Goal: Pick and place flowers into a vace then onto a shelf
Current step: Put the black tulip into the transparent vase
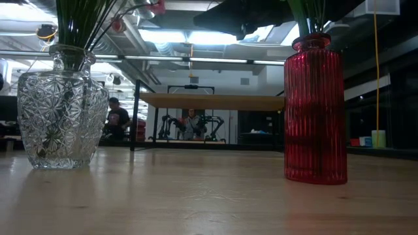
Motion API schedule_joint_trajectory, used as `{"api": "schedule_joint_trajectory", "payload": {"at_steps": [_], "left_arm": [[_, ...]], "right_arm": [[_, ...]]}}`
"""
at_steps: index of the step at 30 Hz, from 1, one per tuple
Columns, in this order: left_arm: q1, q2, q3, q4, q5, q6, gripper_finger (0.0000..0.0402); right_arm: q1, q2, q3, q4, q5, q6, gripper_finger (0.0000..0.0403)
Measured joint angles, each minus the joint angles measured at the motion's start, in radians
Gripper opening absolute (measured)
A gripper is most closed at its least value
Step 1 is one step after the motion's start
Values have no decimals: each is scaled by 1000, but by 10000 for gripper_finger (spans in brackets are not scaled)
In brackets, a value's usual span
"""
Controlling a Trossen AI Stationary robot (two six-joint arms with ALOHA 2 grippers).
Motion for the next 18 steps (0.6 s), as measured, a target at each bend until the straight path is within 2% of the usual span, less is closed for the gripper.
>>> {"api": "schedule_joint_trajectory", "payload": {"at_steps": [7,14,18], "left_arm": [[-175,1,-24,14,-53,-13,2],[-376,1,-42,59,-61,-12,2],[-481,4,-55,143,-60,10,2]], "right_arm": [[0,0,0,0,0,29,5],[0,0,0,0,0,30,5],[0,0,0,5,0,30,5]]}}
